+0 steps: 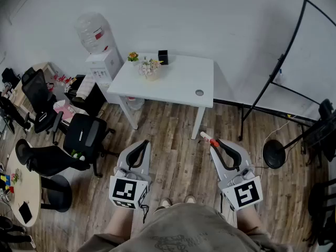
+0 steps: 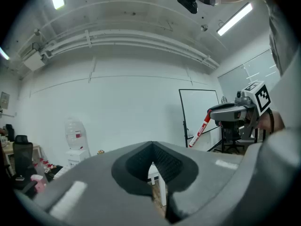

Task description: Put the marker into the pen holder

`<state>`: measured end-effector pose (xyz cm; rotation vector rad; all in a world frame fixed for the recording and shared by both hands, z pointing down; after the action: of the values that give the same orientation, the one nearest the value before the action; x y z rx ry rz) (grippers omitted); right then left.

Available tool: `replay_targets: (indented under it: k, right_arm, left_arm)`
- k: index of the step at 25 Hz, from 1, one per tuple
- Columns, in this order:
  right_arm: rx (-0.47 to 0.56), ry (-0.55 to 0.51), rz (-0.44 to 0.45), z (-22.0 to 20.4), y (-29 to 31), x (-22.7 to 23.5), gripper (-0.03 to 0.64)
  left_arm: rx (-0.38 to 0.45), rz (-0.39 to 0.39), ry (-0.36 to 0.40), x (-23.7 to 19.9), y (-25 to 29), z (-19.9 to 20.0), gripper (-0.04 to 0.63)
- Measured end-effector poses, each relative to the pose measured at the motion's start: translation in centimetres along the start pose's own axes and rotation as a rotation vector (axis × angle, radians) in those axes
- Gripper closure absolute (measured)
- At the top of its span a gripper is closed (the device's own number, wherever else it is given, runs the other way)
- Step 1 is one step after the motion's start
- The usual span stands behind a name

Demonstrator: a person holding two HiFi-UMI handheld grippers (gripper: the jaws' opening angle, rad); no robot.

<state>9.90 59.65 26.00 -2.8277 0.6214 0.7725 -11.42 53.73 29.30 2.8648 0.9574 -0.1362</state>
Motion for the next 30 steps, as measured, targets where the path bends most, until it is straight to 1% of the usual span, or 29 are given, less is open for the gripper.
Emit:
replay_targets:
  k: [3, 7, 11, 14, 18, 22, 24, 26, 28, 30]
  right_arm:
    - [-0.041, 0.02, 0.024, -1.3, -0.6, 0.3, 0.528]
    - [-0.042, 0.06, 0.045, -1.9, -0.7, 0.8, 0.526]
    - [-0.055, 0.067, 0.057, -2.7, -0.9, 1.3, 0.526]
    - [-0.063, 0.082, 0.063, -3.6, -1.3, 1.9, 0.526]
    - [-0.091, 0.08, 0.092, -5.2, -2.0, 2.5, 0.528]
    - [-0.096, 0.091, 0.113, -6.7, -3.1, 3.2, 0.526]
    - [-0.097, 0.094, 0.115, -7.3, -3.7, 3.7, 0.526]
    - [-0.1, 0.101, 0.118, -7.9, -4.3, 4.1, 0.526]
    - [-0.102, 0.114, 0.121, -8.5, -4.6, 4.5, 0.526]
    - [-0.101, 0.126, 0.121, -8.8, -4.9, 4.9, 0.526]
  left_arm:
    - [0.013, 0.008, 0.03, 0.8, 0.3, 0.0, 0.595]
    - [-0.006, 0.002, 0.03, 1.5, 0.9, -0.4, 0.595]
    - [-0.03, 0.004, 0.022, 2.3, 1.6, -0.7, 0.595]
    - [-0.043, 0.018, 0.034, 3.0, 2.2, -1.1, 0.595]
    - [-0.029, 0.048, 0.088, 3.9, 3.0, -1.5, 0.595]
    - [-0.024, 0.064, 0.095, 5.3, 3.5, -1.9, 0.595]
    - [-0.009, 0.091, 0.112, 5.5, 3.8, -1.7, 0.595]
    - [-0.001, 0.112, 0.102, 5.6, 4.1, -1.3, 0.595]
    - [-0.003, 0.106, 0.093, 6.1, 4.3, -1.1, 0.595]
    - [-0.009, 0.099, 0.116, 6.7, 4.5, -1.2, 0.595]
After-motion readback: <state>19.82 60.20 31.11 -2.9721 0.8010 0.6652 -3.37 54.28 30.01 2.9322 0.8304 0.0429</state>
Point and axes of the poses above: the fingertips, and each gripper's own axes: y forward along the fingers, x to its right, z out of its top, the point moved 4 cm from there along -y, backward along the fingers, and after that the axes turned 14 degrees about -y, right-handed, at the moved point
